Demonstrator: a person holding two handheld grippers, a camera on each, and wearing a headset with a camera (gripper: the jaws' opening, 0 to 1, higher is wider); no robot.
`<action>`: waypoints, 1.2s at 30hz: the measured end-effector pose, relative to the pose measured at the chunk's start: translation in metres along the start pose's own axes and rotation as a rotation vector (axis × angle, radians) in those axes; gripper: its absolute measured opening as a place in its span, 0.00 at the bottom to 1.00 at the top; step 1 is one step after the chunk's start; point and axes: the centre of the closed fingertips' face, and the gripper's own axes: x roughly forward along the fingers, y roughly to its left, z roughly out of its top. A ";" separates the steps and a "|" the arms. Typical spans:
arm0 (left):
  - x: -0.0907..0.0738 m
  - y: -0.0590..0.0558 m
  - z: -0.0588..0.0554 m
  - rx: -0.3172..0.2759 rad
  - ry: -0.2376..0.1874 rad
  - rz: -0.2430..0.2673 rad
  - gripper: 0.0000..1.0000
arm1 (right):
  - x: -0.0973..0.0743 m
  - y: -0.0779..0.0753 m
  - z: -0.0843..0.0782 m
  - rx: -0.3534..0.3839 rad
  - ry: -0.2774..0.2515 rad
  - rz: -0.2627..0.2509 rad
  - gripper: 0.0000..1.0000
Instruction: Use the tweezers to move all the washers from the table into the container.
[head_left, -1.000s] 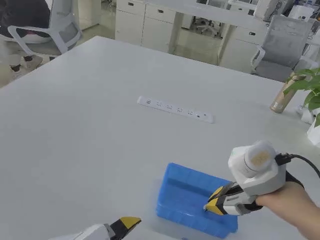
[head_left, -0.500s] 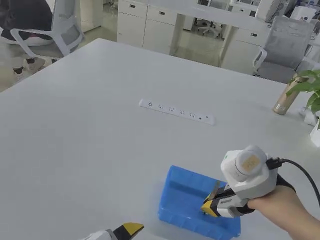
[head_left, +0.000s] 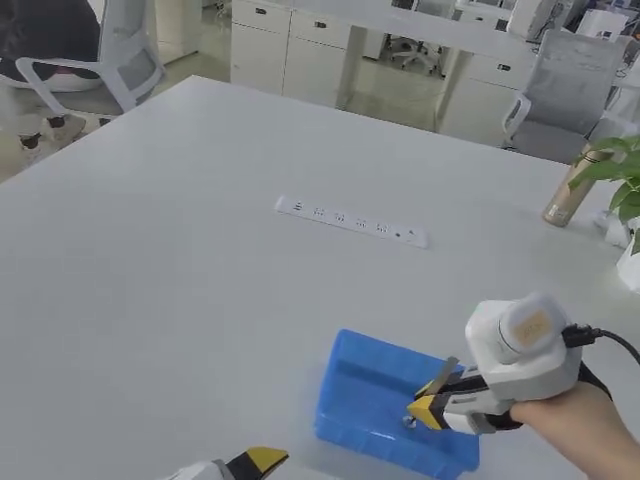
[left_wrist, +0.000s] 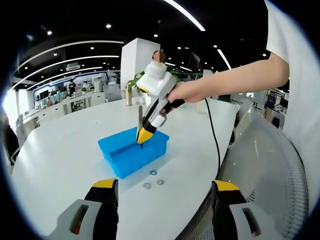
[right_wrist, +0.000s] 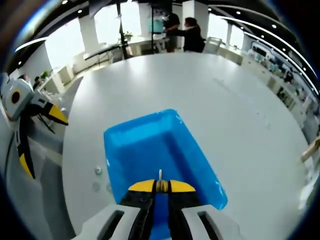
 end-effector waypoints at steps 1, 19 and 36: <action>0.000 0.000 0.000 -0.001 0.000 0.002 0.77 | -0.001 0.001 0.001 0.005 -0.006 0.001 0.05; 0.000 0.001 0.002 -0.001 -0.008 0.005 0.76 | -0.041 0.051 0.026 -0.059 -0.098 0.014 0.05; -0.001 0.001 0.002 0.001 -0.010 0.005 0.76 | -0.017 0.089 0.003 -0.104 -0.059 0.108 0.05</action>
